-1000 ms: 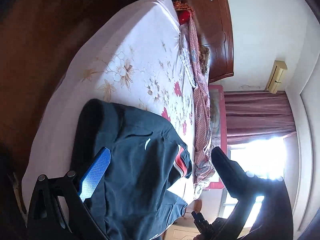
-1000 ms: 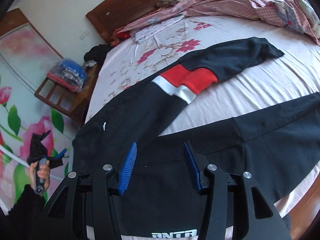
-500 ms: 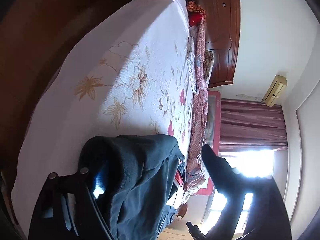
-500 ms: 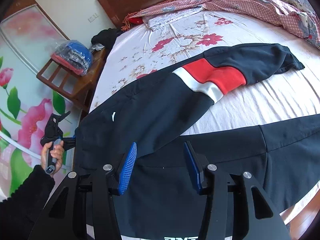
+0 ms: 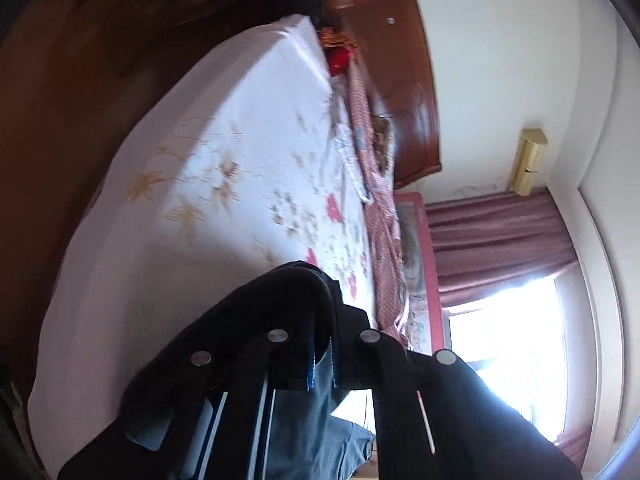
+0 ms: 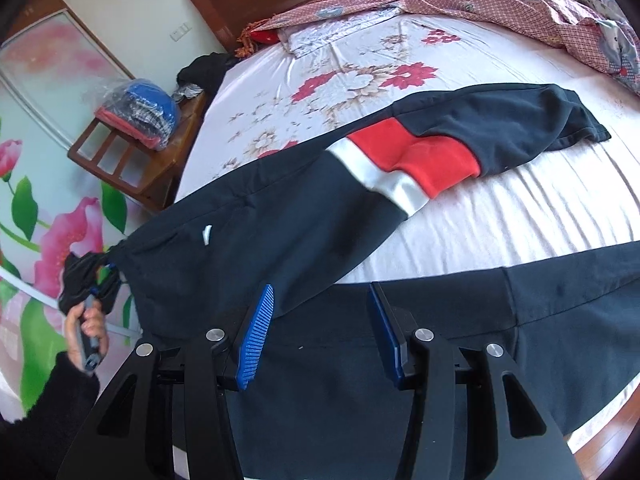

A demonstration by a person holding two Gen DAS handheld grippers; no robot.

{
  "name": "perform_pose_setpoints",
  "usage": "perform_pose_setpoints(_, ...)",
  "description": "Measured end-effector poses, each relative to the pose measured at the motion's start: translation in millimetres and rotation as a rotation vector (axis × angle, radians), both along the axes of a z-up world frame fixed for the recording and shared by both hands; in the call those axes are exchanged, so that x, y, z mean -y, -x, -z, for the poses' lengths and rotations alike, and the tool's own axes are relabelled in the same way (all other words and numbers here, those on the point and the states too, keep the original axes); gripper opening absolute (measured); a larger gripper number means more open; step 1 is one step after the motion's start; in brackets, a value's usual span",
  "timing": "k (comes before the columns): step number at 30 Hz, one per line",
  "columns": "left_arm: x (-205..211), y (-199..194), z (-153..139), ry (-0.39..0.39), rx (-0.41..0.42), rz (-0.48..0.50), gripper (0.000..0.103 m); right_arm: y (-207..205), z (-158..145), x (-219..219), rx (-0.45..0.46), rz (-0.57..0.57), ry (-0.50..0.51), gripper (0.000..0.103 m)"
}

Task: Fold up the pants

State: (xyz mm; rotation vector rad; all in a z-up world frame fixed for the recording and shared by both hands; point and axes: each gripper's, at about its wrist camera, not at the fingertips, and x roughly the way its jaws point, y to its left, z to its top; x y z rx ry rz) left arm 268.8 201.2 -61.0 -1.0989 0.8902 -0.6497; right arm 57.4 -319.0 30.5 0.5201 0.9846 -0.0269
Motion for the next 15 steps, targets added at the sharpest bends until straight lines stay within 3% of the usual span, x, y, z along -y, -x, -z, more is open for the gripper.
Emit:
perform_pose_setpoints(2,5,20,-20,0.064,0.059,0.036,0.005,-18,-1,29,-0.023,0.049,-0.023,0.048)
perform_pose_setpoints(4,5,37,-35,0.118,0.095,0.052,0.005,-43,-2,59,-0.076,0.113,-0.032,0.067)
perform_pose_setpoints(5,6,42,-40,0.142,0.105,0.062,0.005,-57,-3,76,-0.078,0.154,-0.072,0.071)
perform_pose_setpoints(7,6,55,-50,0.174,0.125,0.068,0.005,-89,4,105,-0.121,0.171,-0.173,0.072)
perform_pose_setpoints(10,3,78,-58,0.214,0.148,0.083,0.005,-131,13,137,-0.196,0.279,-0.176,0.072)
perform_pose_setpoints(15,1,97,-67,0.218,0.177,0.108,0.005,-173,52,179,-0.319,0.483,-0.287,0.072)
